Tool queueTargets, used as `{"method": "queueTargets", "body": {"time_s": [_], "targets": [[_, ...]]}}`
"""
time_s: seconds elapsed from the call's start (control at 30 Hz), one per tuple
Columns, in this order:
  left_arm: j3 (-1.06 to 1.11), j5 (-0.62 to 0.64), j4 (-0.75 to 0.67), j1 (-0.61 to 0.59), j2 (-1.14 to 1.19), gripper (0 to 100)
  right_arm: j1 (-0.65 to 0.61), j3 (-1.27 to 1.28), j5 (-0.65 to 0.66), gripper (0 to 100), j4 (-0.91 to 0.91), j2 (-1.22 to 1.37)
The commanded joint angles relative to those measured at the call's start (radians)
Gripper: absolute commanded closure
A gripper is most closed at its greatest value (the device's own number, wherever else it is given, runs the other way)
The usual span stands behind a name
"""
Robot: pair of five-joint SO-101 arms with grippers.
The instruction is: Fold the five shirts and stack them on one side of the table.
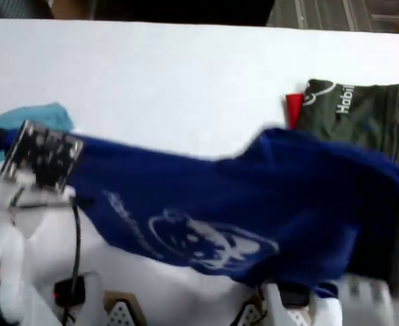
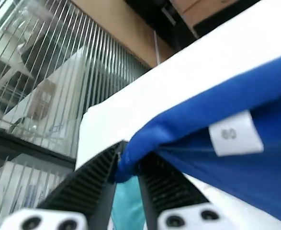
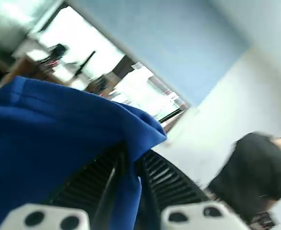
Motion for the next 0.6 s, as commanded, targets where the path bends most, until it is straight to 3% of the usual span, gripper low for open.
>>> {"method": "queueTargets", "body": {"time_s": [0.0,0.37,0.57], "targets": [[0.077,0.012,-0.169,0.037,0.029,97,-0.033,0.129,0.0,97.8,-0.082,0.093],[0.045,0.008,-0.414,0.17,0.568,97,-0.027,0.769,0.0,97.8,-0.564,0.278],[-0.277,0.008,-0.414,0.17,0.911,97,-0.024,0.91,0.0,97.8,-0.788,0.455]]}}
